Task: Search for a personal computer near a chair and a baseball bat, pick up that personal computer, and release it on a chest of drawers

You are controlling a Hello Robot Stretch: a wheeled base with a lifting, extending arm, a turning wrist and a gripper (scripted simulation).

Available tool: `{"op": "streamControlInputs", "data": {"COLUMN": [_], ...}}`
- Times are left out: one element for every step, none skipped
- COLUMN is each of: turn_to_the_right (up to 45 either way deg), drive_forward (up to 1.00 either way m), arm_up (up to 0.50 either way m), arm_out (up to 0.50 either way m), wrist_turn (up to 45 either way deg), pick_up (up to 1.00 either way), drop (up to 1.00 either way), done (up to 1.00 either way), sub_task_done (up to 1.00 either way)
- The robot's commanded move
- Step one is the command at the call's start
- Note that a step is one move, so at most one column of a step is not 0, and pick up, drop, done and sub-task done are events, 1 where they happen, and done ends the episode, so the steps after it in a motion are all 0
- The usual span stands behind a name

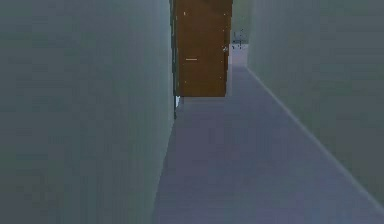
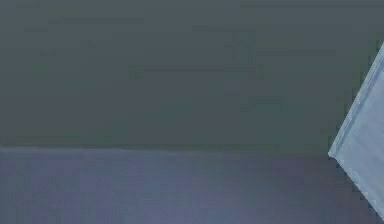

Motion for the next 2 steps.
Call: {"op": "streamControlInputs", "data": {"turn_to_the_right": [0.0, 3.0], "drive_forward": [1.0, 0.0], "arm_up": [0.0, 0.0], "arm_out": [0.0, 0.0], "wrist_turn": [0.0, 0.0], "pick_up": [0.0, 0.0], "drop": [0.0, 0.0], "done": [0.0, 0.0], "sub_task_done": [0.0, 0.0]}}
